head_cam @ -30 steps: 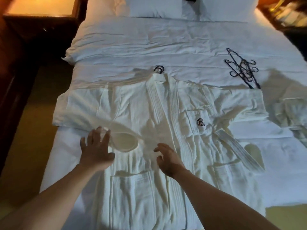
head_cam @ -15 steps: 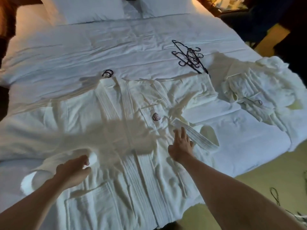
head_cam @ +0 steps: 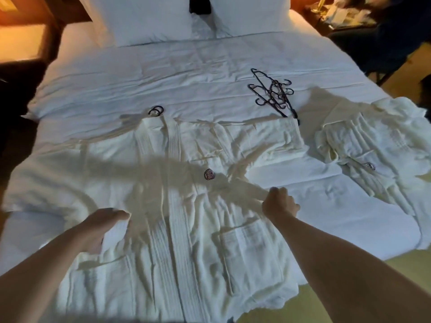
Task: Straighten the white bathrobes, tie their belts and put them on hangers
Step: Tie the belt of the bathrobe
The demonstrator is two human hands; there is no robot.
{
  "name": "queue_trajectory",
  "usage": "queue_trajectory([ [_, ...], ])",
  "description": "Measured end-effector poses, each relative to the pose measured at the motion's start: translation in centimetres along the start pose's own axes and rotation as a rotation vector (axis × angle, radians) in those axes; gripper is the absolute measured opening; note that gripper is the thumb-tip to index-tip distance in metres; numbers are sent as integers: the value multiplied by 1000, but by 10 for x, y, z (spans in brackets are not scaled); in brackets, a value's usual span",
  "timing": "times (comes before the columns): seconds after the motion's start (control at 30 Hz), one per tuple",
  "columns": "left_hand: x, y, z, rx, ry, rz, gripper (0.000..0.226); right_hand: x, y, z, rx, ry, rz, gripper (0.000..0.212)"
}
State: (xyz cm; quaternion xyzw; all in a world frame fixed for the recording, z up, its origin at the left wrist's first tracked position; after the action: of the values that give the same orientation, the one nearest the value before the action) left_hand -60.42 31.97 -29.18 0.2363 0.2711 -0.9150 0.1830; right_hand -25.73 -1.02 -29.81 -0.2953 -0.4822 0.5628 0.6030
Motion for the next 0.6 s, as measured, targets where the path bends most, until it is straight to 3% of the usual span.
queue_trajectory([
  [0.1,-58,-20,45,-81,184,143,14,36,-57,-3,-80,-268,-286,20],
  [0.2,-120,-41,98,-164,455,108,18,86,-122,13,-126,-497,-560,17],
  [0.33,-176,-62,163,-268,654,94,8,152,-191,59,-94,-650,-848,16],
  [0.43,-190,-74,190,-315,709,56,19,185,-224,96,-4,-725,-1028,19],
  [0.6,-194,-77,208,-295,718,15,16,210,-217,132,147,-786,-1041,26],
])
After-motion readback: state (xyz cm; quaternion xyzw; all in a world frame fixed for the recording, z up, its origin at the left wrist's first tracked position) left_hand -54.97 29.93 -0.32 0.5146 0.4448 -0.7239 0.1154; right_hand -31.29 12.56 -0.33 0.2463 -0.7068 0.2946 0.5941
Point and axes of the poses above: each hand's wrist, its own z-axis away from the middle knuckle, its own y-axis out of the palm, x = y × z, the point moved 6 cm from there along -z, towards the middle knuckle, and after that the axes turned 13 degrees about -z, right-handed, at the moved point
